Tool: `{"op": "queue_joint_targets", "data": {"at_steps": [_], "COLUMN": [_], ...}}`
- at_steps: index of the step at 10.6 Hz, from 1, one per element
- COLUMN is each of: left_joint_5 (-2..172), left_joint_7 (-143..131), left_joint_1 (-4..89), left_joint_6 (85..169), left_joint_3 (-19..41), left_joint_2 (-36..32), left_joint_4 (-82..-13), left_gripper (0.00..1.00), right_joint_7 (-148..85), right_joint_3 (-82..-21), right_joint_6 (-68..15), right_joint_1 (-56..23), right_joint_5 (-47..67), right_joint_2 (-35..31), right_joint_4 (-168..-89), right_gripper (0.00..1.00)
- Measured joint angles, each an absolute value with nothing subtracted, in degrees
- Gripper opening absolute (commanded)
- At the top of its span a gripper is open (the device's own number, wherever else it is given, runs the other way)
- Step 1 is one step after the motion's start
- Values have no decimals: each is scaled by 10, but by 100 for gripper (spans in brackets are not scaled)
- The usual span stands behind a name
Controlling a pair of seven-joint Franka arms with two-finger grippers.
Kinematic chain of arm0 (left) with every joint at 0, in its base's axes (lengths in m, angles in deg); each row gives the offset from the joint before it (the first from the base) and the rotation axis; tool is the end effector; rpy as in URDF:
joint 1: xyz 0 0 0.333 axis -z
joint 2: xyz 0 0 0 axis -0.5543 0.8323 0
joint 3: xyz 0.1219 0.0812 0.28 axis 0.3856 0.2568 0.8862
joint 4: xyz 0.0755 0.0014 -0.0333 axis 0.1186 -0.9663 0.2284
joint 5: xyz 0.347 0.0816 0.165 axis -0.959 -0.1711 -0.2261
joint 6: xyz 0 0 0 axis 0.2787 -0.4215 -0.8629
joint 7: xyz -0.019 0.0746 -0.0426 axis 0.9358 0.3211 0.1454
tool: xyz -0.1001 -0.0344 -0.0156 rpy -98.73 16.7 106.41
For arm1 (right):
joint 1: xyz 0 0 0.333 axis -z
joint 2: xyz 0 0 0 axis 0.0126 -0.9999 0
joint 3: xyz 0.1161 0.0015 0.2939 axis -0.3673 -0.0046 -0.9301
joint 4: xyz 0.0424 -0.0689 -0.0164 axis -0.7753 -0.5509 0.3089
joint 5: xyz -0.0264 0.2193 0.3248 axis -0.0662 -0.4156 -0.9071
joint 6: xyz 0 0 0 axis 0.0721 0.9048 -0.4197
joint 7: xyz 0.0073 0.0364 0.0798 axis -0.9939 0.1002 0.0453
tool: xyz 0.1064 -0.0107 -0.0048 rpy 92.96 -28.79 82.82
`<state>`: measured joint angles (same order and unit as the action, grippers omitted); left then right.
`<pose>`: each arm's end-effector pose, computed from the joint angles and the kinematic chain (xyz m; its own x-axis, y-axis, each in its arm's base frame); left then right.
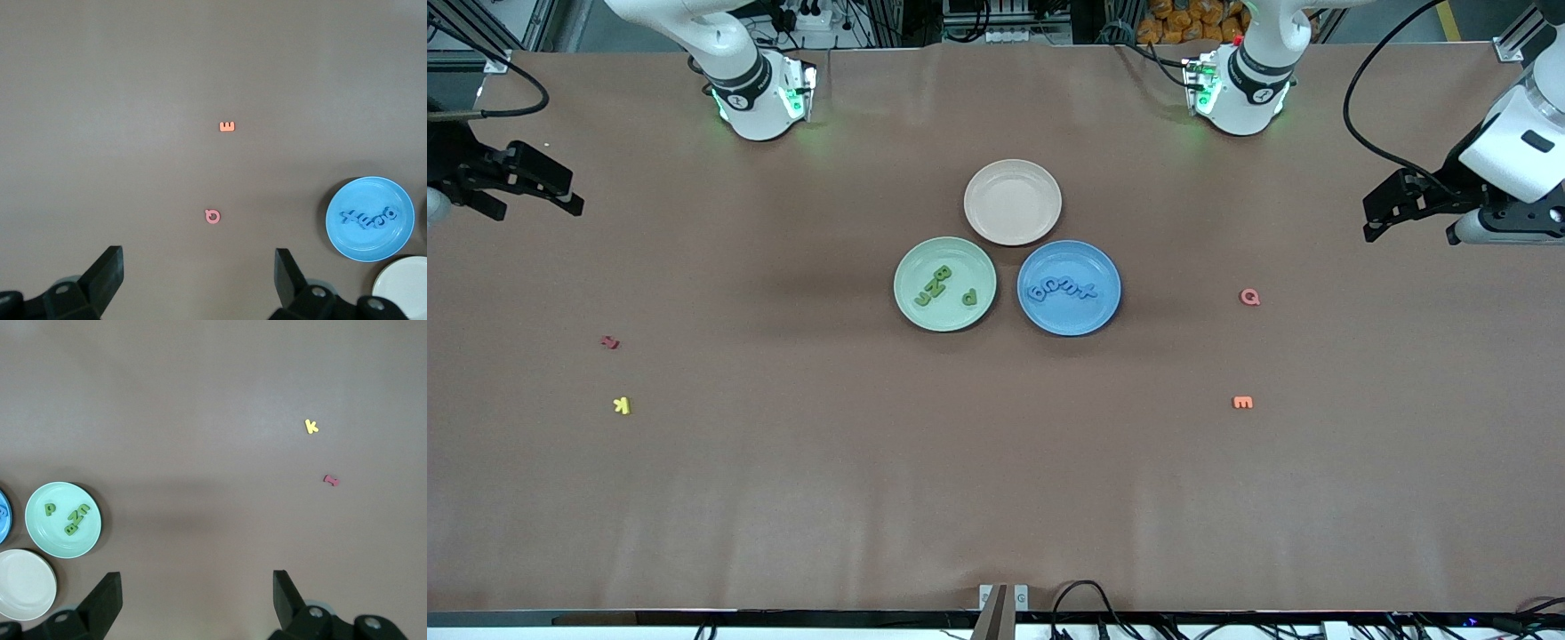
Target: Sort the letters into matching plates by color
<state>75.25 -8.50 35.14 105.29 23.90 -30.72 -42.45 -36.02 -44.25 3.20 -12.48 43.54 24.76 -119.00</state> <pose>0.5423 -0.0681 0.6251 0.9959 -0.0571 0.0702 -0.0564 -0.9983 -0.0123 0.5303 0.0046 0.6524 0.9999 0.0138 -0.0080 0.0132 -0.9975 -0.0701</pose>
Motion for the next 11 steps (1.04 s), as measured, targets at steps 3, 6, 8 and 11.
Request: {"op": "queue_joint_targets", "data": {"at_steps": [3,6,8,11], "left_joint_5": [753,753,753,759], "left_joint_7": [-85,-85,-85,-85], "left_joint_1": [351,351,351,351], "left_joint_6": [1053,1053,1053,1053], "left_joint_3": [239,239,239,239], "left_joint_2": [-307,-307,-307,-307], "left_joint_4": [-424,-425,-425,-425], "left_gripper": [100,100,100,100], "right_joint_7": [-361,-362,-362,-362], "right_joint_3": [-442,-440,-440,-439], "right_joint_6": [-19,-56,-41,-19], "right_joint_1": [-125,-123,-123,-123], "right_joint_5": [437,438,439,441], "right_joint_2": [237,232,232,229], "right_joint_4": [-1205,-1245,-1235,-1221], "right_gripper": [100,100,100,100]}}
